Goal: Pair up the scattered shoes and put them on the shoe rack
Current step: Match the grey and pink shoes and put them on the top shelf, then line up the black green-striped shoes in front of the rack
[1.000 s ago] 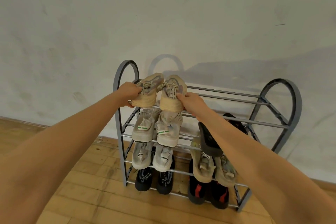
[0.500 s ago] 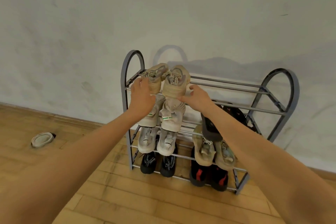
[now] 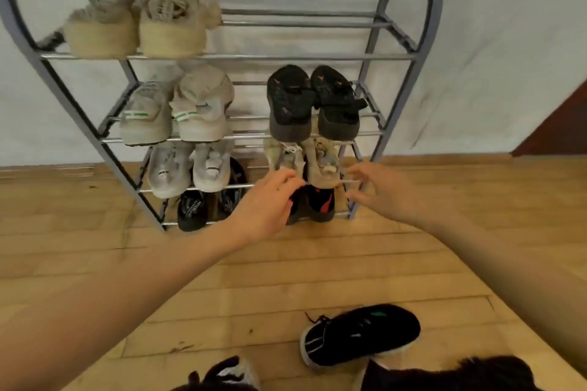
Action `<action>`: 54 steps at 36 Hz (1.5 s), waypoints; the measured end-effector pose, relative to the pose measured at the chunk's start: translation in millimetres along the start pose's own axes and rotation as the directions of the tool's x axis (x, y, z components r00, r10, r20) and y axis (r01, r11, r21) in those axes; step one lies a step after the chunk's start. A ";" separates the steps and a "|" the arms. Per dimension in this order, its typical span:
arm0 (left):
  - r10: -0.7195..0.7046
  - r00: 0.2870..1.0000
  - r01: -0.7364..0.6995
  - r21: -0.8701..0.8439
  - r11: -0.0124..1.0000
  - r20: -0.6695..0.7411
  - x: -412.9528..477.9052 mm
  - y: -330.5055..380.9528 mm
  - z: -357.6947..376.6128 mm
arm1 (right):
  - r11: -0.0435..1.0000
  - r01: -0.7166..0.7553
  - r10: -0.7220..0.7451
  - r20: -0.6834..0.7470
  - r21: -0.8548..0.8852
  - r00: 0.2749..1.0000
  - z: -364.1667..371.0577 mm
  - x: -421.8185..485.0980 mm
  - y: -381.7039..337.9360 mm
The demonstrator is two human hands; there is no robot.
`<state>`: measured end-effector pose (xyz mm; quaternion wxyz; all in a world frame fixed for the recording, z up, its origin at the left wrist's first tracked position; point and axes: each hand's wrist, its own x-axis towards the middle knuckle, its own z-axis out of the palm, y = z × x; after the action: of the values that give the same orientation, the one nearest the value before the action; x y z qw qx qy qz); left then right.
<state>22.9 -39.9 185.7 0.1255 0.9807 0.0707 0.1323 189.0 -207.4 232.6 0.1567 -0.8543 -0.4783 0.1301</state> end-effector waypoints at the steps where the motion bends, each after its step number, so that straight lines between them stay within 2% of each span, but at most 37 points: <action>1: 0.000 0.999 0.001 -0.028 1.000 0.032 2.2 3.8 15.2 | 0.999 -0.045 0.045 0.018 -0.003 0.999 10.7 -6.9 17.8; 7: -0.021 0.962 0.067 -0.160 0.985 0.272 12.7 24.8 104.6 | 0.956 -0.288 0.272 0.192 0.060 0.943 74.2 -49.3 103.6; 11: -0.047 0.907 0.164 -0.248 0.955 0.418 14.4 40.8 153.4 | 0.898 -0.437 0.403 0.306 0.049 0.862 110.3 -74.8 145.7; 13: -0.047 0.875 0.190 -0.254 0.948 0.482 12.9 48.0 173.9 | 0.874 -0.485 0.451 0.384 -0.008 0.806 124.8 -86.5 165.7; 17: -0.040 0.796 0.257 -0.277 0.926 0.603 3.8 58.8 207.6 | 0.880 -0.437 0.459 0.576 -0.188 0.677 151.2 -112.7 205.2; 21: -0.073 0.711 0.325 -0.235 0.916 0.700 -11.6 70.7 238.3 | 0.867 -0.437 0.468 0.692 -0.239 0.549 165.0 -143.7 232.0; 24: -0.121 0.639 0.399 -0.192 0.896 0.760 -25.4 78.3 256.0 | 0.851 -0.462 0.481 0.723 -0.250 0.495 173.6 -165.1 247.8; 27: -0.136 0.589 0.392 -0.135 0.910 0.797 -40.5 80.2 269.8 | 0.866 -0.401 0.475 0.743 -0.299 0.472 184.5 -182.0 258.8; 31: -0.171 0.566 0.398 -0.086 0.914 0.806 -51.0 80.0 278.8 | 0.878 -0.316 0.478 0.706 -0.360 0.523 196.3 -196.4 264.7; 36: -0.167 0.623 0.320 -0.055 0.946 0.764 -52.3 79.6 283.8 | 0.890 -0.223 0.451 0.687 -0.399 0.570 197.1 -192.2 270.0; 42: -0.313 0.690 0.415 -0.002 0.910 0.653 -50.3 64.1 278.9 | 0.883 -0.027 0.329 0.576 -0.469 0.748 198.0 -159.9 254.6; 45: -0.432 0.689 0.531 0.000 0.847 0.582 -51.3 41.8 270.4 | 0.860 0.080 0.226 0.517 -0.504 0.826 200.5 -129.6 236.0; 47: -0.516 0.658 0.619 -0.004 0.785 0.548 -51.9 25.5 266.0 | 0.846 0.126 0.155 0.465 -0.517 0.872 201.3 -106.0 217.7; 50: -0.625 0.601 0.731 -0.026 0.682 0.498 -54.2 3.3 260.7 | 0.873 0.112 0.063 0.337 -0.474 0.939 204.1 -69.9 190.4; 52: -0.682 0.570 0.788 -0.071 0.611 0.458 -56.1 -9.1 258.0 | 0.918 0.093 -0.002 0.230 -0.386 0.973 208.2 -46.2 175.6; 54: -0.737 0.525 0.844 -0.151 0.514 0.426 -58.0 -19.2 253.8 | 0.985 0.058 -0.039 0.111 -0.166 0.993 213.8 -26.0 159.9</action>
<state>35.9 -89.2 -70.4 0.3483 0.8058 0.4712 -0.0854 220.4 -278.0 -24.4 0.0611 -0.8443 -0.5160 0.1310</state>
